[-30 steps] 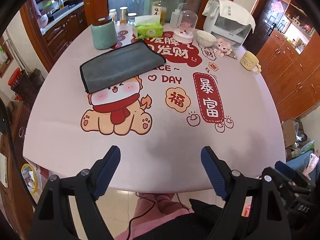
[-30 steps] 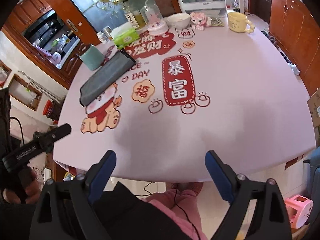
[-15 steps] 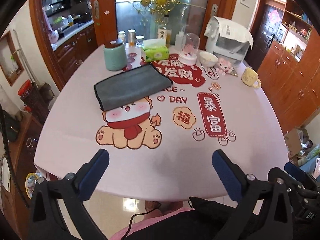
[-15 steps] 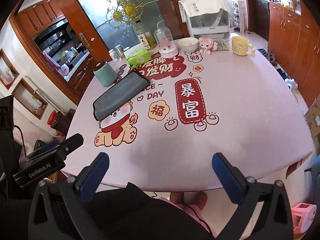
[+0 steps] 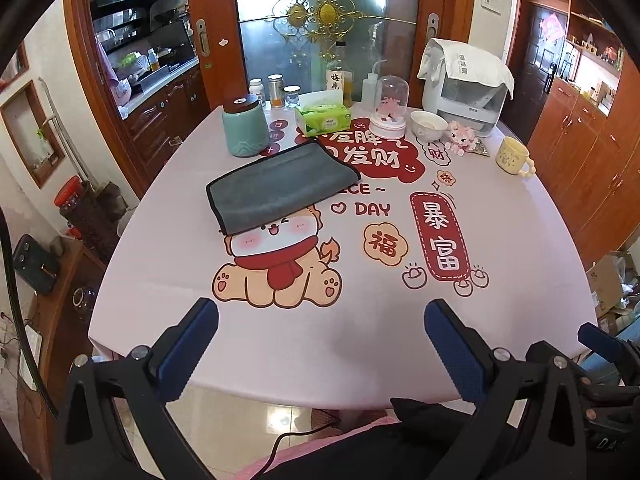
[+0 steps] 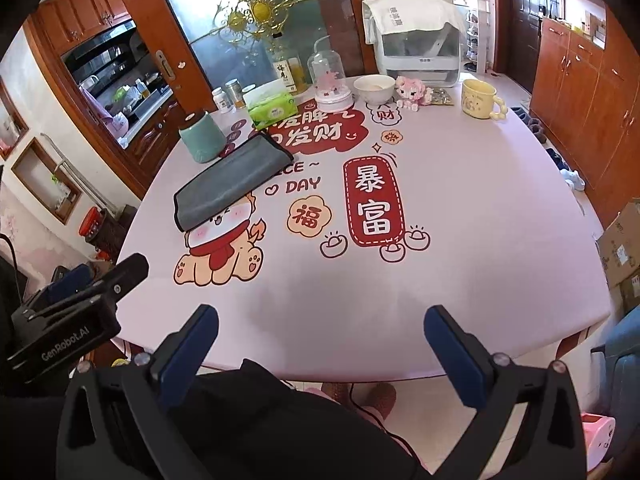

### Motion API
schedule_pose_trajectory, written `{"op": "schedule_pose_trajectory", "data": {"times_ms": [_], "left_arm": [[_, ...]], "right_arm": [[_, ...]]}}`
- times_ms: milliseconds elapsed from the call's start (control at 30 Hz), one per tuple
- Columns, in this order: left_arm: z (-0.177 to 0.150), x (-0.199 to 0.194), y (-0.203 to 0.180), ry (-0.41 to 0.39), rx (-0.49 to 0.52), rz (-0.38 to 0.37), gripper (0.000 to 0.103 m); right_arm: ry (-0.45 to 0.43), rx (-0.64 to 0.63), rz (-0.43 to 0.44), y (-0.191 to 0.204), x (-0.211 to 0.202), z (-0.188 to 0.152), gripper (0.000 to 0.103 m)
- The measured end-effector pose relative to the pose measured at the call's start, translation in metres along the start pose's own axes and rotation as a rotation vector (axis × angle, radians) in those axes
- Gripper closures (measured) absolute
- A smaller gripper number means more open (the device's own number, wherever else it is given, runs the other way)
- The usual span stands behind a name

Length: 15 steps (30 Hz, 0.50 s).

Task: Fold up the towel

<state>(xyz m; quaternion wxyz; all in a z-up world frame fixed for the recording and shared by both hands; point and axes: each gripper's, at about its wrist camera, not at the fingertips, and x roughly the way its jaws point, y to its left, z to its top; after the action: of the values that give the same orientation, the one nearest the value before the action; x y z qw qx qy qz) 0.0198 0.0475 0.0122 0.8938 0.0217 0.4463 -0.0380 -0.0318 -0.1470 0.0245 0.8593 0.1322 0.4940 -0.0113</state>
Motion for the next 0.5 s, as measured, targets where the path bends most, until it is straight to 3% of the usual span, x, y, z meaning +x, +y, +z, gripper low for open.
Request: {"op": "schedule_pose_trajectory", "data": {"times_ms": [500], "left_arm": [[-0.0026,0.001,0.0029,0.01,0.008,0.011,0.001]], "right_arm": [[0.019,-0.011,-0.002,0.0019,0.0063,0.0002,0.0]]}}
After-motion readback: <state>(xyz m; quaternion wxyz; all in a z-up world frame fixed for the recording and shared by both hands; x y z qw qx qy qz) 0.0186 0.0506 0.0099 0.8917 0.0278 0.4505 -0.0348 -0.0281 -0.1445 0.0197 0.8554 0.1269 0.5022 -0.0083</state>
